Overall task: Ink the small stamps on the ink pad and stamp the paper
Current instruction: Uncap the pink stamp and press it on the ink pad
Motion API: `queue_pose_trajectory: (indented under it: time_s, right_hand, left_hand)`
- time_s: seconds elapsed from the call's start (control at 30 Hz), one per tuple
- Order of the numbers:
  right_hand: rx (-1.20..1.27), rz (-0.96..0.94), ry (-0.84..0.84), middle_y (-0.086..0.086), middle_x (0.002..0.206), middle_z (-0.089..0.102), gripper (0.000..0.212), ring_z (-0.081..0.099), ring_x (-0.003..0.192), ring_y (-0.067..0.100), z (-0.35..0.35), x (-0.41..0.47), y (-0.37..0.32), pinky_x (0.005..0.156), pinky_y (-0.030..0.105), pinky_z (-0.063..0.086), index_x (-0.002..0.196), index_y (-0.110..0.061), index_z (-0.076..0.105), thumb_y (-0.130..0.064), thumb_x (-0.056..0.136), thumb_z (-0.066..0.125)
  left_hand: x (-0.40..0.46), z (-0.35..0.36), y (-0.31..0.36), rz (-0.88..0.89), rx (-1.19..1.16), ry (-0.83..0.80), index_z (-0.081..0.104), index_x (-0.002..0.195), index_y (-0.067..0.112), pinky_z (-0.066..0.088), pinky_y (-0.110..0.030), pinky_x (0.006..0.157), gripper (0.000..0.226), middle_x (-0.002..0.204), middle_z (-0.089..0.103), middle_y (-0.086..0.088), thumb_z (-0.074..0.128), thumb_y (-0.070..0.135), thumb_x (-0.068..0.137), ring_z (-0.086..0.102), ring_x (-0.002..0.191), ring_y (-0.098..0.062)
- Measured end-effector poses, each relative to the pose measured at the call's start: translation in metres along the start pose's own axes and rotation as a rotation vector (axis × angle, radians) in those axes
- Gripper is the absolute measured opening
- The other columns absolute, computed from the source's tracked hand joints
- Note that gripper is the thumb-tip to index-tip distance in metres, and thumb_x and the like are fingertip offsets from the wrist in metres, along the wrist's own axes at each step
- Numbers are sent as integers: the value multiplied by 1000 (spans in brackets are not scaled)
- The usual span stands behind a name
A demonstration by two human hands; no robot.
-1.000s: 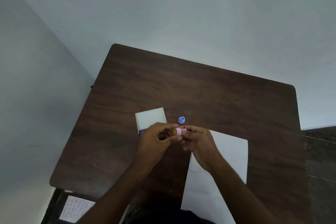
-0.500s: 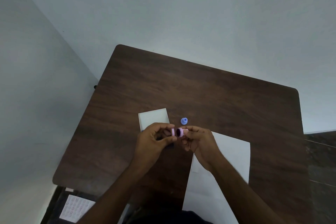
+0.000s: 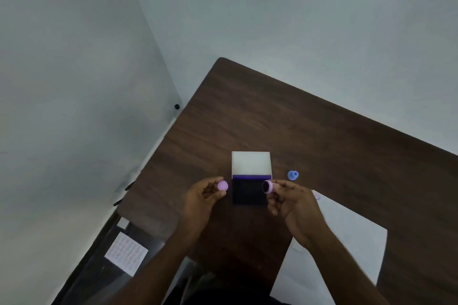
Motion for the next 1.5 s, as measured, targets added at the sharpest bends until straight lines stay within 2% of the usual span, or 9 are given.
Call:
queue_pose_trajectory:
  time_s: [0.17, 0.4, 0.63, 0.73, 0.87, 1.03, 1.17, 1.33, 1.5]
  right_hand:
    - [-33, 24, 27, 19, 74, 67, 14, 57, 56, 24, 7, 2, 6, 48, 30, 49, 95, 0, 69, -8, 90, 58]
    - [-14, 16, -16, 17, 74, 66, 18, 58, 57, 22, 11, -2, 8, 49, 30, 49, 85, -8, 75, -10, 90, 58]
    - [152, 27, -159, 15, 82, 62, 26, 56, 65, 20, 23, -13, 5, 54, 30, 47, 103, 0, 67, -16, 82, 63]
    - [271, 48, -254, 12, 85, 57, 23, 53, 70, 18, 31, -22, 1, 59, 30, 44, 106, -1, 62, -15, 87, 59]
    - [442, 77, -322, 14, 88, 55, 23, 52, 69, 19, 41, -27, 0, 58, 30, 43, 105, -1, 63, -12, 86, 60]
    - [637, 127, -360, 22, 125, 58, 47, 53, 97, 27, 45, -33, 4, 74, 29, 52, 124, 2, 58, -12, 80, 68]
    - [737, 120, -379, 24, 133, 53, 51, 49, 110, 30, 49, -35, 0, 77, 29, 55, 127, 3, 55, -9, 80, 69]
    - [770, 129, -398, 23, 129, 56, 52, 48, 106, 25, 52, -36, 0, 80, 27, 53, 126, 3, 56, -8, 77, 71]
    - [829, 152, -407, 24, 125, 56, 49, 56, 91, 23, 54, -35, 0, 72, 27, 56, 127, 5, 53, -5, 81, 63]
  left_hand:
    - [6, -17, -40, -29, 234, 54, 71, 106, 29, 52, -35, 92, 28, 103, 68, 16, 74, 37, 79, 62, 99, -3]
    - [8, -22, -40, 100, 454, 143, 70, 101, 36, 43, -33, 88, 26, 95, 63, 17, 76, 38, 76, 52, 94, -7]
    - [1, -19, -19, 65, 445, 138, 66, 112, 36, 46, -42, 93, 35, 94, 60, 16, 73, 39, 78, 54, 93, -7]
    - [-9, -3, 20, 134, 290, 104, 68, 110, 35, 55, -34, 82, 32, 91, 61, 19, 73, 33, 78, 60, 85, -2]
    - [-30, 24, 92, 357, 122, -12, 71, 109, 30, 52, -14, 78, 39, 95, 66, 17, 79, 32, 72, 65, 90, -4]
    - [-45, 56, 126, 424, 93, -170, 66, 113, 31, 51, -14, 86, 48, 105, 64, 20, 75, 46, 67, 62, 100, 0]
    - [-48, 60, 138, 483, 131, -145, 65, 109, 38, 47, -9, 85, 41, 103, 62, 19, 76, 40, 69, 59, 101, 2]
    - [-49, 56, 149, 518, 137, -118, 59, 99, 52, 43, -4, 81, 34, 100, 61, 24, 73, 48, 68, 59, 98, 3]
    - [-50, 57, 151, 530, 174, -119, 57, 98, 54, 43, -3, 81, 33, 99, 60, 24, 71, 51, 68, 59, 98, 3]
Point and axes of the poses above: each hand's wrist, its own x-axis towards the middle knuckle, its own z-axis out of the palm, y = z × x, the point moved 9 cm from there along x, towards the middle knuckle
